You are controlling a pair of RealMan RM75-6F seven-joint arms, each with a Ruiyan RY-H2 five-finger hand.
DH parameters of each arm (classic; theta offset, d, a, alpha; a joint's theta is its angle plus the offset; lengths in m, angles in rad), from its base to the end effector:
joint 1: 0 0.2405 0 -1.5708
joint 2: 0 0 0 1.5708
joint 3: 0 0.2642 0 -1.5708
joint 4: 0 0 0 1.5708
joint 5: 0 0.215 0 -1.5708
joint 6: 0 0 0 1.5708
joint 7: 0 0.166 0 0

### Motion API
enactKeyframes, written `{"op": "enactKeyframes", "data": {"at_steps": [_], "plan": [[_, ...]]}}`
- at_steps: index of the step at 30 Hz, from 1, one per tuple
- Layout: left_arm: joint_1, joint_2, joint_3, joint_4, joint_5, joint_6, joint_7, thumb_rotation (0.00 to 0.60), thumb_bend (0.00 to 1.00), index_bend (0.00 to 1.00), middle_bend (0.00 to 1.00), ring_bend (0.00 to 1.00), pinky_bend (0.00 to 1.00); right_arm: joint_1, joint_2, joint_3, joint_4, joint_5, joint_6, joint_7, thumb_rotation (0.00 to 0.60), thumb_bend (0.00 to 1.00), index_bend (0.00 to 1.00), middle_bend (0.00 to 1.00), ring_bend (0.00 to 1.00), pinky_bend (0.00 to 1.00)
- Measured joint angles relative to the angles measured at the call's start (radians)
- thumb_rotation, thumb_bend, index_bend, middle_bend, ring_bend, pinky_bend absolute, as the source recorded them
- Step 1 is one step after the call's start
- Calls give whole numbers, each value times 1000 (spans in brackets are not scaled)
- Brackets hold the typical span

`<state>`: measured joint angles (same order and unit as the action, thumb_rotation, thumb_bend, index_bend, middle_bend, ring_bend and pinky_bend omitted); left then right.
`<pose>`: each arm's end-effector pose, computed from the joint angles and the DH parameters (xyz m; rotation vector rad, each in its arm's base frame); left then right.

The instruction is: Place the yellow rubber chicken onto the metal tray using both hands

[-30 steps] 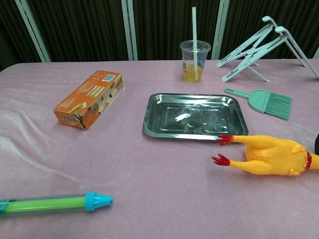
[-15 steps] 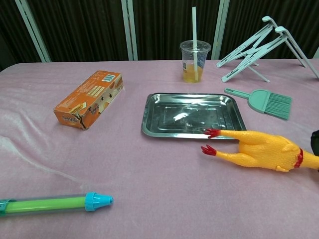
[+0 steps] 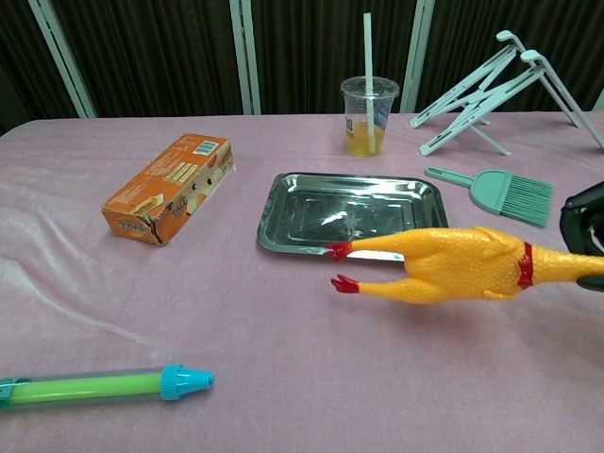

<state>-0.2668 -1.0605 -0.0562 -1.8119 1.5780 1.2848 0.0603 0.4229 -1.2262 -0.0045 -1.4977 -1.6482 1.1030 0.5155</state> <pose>-0.2384 0.2448 0.1250 -1.6841 -0.9303 -1.0174 -0.2645 -0.2796 0.0595 1.7692 -1.3890 1.1377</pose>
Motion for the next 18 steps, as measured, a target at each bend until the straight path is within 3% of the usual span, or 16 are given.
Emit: {"op": "enactKeyframes", "data": {"at_steps": [11,18], "plan": [[-148,-68,-39,-91,-54,-202,26,600,40,161,210,90,12,39,35,10,-59,-33,30,93,600,406,939,763,753,805],[-272,-196,-102,-112,-165,-314,118,600,41,168,208,90,12,82,37,21,-99,-58,28,124,600,408,939,763,754,805]]}}
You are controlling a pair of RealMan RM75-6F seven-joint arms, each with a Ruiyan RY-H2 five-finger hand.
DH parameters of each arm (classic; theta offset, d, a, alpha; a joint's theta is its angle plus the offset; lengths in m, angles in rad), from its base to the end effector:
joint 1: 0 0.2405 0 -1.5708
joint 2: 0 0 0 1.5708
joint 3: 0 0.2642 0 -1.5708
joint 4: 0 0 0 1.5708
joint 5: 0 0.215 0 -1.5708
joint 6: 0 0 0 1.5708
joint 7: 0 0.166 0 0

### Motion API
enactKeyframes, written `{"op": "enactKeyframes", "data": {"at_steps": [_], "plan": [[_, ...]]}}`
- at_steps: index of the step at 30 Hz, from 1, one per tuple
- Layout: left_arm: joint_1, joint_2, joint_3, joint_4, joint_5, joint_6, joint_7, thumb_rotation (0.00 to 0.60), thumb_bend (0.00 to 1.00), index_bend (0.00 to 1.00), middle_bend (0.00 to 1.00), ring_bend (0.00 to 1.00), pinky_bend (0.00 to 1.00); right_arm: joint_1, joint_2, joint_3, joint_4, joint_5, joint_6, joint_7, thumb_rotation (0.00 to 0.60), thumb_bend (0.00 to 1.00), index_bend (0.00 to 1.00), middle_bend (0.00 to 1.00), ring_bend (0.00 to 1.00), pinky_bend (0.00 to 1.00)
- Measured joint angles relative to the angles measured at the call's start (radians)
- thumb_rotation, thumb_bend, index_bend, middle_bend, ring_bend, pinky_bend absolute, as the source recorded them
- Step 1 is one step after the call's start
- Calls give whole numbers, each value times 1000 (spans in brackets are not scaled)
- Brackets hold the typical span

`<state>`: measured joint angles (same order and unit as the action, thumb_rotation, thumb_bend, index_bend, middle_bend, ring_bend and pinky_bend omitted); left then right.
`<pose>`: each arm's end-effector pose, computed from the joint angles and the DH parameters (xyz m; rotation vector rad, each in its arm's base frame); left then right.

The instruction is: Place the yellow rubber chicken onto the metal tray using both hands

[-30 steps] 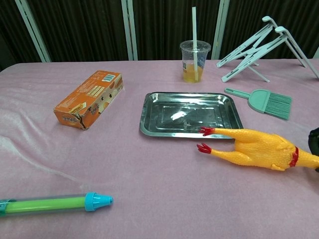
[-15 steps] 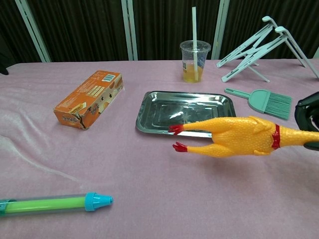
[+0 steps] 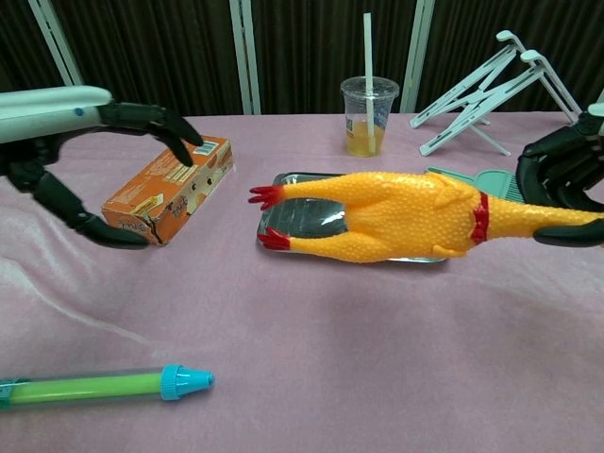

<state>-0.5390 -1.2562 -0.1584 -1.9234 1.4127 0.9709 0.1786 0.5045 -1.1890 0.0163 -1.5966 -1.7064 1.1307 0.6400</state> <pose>-0.1248 0.2849 0.0368 -1.9783 -1.0690 -1.1491 -0.2102 -0.2913 0.0663 1.8288 -1.4535 1.3457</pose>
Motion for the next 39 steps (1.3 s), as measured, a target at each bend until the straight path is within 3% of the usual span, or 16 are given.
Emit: {"op": "enactKeyframes", "data": {"at_steps": [6,17,27,33,35,39], "plan": [[-90,-84,-56,-11,-159,-57,85,600,48,178,206,90,12,16,-4,2,-29,-6,3,-3,600,409,939,763,754,805],[-237,-126,-114,-66,-419,-136,173,600,48,172,202,90,16,41,-49,-5,-50,0,-15,-46,600,412,939,763,755,805],[-305,-122,-89,-81,-491,-133,199,600,66,175,209,92,25,71,-97,7,-65,17,-30,-71,600,416,941,764,757,805],[-321,-132,-68,-76,-503,-114,195,600,150,226,272,169,114,86,-107,11,-73,25,-35,-82,600,416,942,765,759,805],[-322,-136,-65,-73,-503,-107,190,600,242,285,332,226,173,89,-109,12,-77,26,-35,-82,600,416,942,765,759,805],[-324,-154,-58,-65,-494,-88,178,600,440,484,546,417,414,98,-114,13,-86,22,-35,-87,600,416,942,765,759,805]]}}
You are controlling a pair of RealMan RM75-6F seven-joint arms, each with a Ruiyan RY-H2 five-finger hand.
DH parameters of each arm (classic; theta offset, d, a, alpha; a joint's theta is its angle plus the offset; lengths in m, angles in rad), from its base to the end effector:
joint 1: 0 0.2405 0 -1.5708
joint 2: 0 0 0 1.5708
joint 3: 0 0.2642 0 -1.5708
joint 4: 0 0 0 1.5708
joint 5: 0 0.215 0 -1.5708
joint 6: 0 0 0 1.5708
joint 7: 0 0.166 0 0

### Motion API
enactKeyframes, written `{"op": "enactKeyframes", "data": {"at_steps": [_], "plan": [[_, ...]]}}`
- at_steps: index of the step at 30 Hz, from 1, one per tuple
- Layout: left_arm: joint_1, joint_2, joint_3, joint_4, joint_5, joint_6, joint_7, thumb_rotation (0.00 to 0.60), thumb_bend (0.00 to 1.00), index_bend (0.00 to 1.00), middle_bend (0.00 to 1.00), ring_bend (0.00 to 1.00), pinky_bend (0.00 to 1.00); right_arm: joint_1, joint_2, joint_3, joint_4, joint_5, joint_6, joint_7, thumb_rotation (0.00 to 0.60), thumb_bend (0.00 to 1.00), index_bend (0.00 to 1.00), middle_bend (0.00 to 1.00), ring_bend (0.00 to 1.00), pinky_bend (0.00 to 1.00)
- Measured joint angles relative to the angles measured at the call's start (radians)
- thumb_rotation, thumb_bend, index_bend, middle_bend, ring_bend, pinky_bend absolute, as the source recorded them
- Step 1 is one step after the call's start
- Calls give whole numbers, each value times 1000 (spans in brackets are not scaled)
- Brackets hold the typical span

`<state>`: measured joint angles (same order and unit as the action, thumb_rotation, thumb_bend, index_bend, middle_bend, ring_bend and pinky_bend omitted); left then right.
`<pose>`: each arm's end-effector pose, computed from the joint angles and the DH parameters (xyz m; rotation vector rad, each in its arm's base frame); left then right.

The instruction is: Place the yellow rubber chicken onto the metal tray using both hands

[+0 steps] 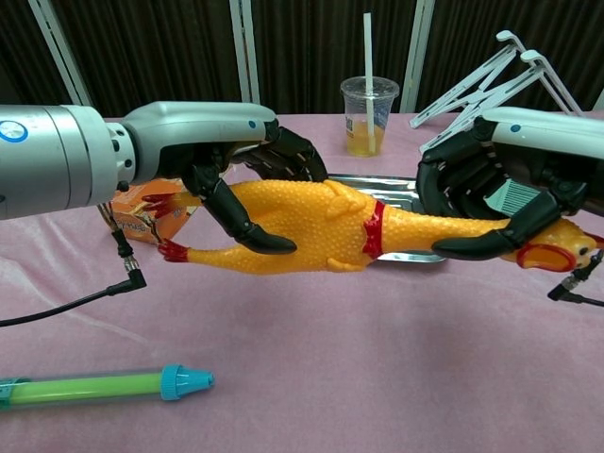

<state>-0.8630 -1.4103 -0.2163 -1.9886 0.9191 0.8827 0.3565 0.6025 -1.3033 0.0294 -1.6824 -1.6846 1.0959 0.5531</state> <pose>-0.0338 0.2998 -0.0179 -2.1048 -1.2876 -1.1100 -0.1447 -0.2877 0.0246 1.9450 -1.4864 1.4649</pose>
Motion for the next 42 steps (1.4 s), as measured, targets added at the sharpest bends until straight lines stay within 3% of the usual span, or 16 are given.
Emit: {"op": "enactKeyframes", "data": {"at_steps": [2,5,12,15,16,17,20,23,32,37,42], "plan": [[3,-12,0,4,12,17,-8,600,530,583,653,517,528,6,-3,0,-5,-1,-3,-2,600,415,942,765,759,805],[13,-36,1,15,47,53,-29,600,610,669,747,606,619,11,-6,-2,-8,0,-6,-5,600,415,942,765,759,805],[30,-62,13,46,104,78,-75,600,657,800,883,732,715,17,-10,-10,-9,0,-8,-3,600,415,942,765,759,805],[32,-67,19,56,115,79,-86,600,580,691,792,657,709,19,-11,-13,-9,0,-7,-3,600,416,942,765,759,805],[31,-66,21,57,116,77,-87,600,500,591,711,584,692,20,-11,-14,-9,1,-7,-3,600,416,942,765,759,805],[31,-65,22,58,117,74,-88,600,393,480,620,508,656,20,-10,-14,-8,2,-6,-3,600,416,942,765,759,805],[28,-50,30,55,116,54,-91,600,158,269,451,369,509,20,-10,-16,-6,5,-5,-1,600,415,942,765,759,805],[26,-31,35,49,106,40,-101,600,76,161,353,293,413,22,-9,-18,-2,8,-5,2,600,416,943,765,759,805],[30,-11,35,47,91,53,-113,600,45,78,196,164,294,19,-5,-22,14,18,3,14,600,416,942,765,759,805],[44,7,44,38,119,76,-113,600,45,58,167,133,228,15,0,-25,24,23,9,13,600,417,942,765,759,805],[76,39,65,17,172,117,-116,600,45,57,168,133,223,12,6,-26,35,32,12,23,600,418,942,765,759,805]]}}
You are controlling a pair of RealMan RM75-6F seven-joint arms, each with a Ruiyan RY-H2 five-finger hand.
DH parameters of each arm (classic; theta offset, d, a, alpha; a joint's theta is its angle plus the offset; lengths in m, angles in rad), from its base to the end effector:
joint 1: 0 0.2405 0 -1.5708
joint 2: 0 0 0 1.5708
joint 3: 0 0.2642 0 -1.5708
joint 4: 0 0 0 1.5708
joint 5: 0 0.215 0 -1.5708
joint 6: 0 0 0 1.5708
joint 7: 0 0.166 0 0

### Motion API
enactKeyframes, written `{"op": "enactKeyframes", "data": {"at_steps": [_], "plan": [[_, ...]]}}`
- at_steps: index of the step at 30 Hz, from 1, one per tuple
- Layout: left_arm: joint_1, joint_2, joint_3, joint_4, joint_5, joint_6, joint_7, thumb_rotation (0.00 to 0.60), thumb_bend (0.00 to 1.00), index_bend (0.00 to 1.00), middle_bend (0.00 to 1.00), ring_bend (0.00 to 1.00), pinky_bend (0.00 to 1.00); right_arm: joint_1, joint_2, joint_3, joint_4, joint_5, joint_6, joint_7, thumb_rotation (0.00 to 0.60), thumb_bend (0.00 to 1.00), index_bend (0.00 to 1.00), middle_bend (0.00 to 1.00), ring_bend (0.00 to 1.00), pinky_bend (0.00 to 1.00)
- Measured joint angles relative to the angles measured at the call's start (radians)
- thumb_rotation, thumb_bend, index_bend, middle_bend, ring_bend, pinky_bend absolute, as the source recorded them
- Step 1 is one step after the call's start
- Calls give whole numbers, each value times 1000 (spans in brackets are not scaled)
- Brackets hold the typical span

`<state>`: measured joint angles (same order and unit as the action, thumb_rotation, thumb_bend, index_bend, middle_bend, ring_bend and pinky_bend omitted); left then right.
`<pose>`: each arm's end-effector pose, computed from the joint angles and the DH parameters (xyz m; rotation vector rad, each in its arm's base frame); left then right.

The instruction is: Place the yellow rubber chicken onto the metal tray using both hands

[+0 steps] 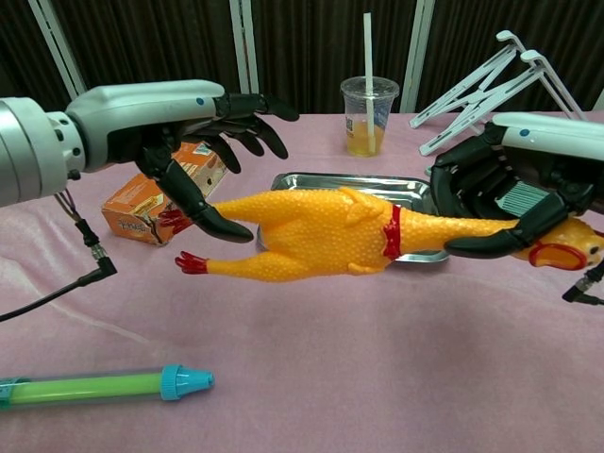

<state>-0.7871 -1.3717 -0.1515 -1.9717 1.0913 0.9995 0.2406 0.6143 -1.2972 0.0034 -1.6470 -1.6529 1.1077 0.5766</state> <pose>-0.0617 0.3008 0.0030 -1.9962 -1.2420 -1.1969 -0.1585 -0.2941 0.0264 1.9155 -1.5002 1.4285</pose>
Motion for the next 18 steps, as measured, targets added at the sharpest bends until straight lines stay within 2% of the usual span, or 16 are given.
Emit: {"op": "enactKeyframes", "data": {"at_steps": [8,18], "plan": [[65,60,38,-42,87,58,-36,600,45,102,175,133,224,4,2,21,41,40,-7,26,600,428,942,765,759,805],[203,141,139,-64,276,185,-107,600,45,125,187,133,223,51,-26,98,185,136,-76,117,600,428,942,765,759,805]]}}
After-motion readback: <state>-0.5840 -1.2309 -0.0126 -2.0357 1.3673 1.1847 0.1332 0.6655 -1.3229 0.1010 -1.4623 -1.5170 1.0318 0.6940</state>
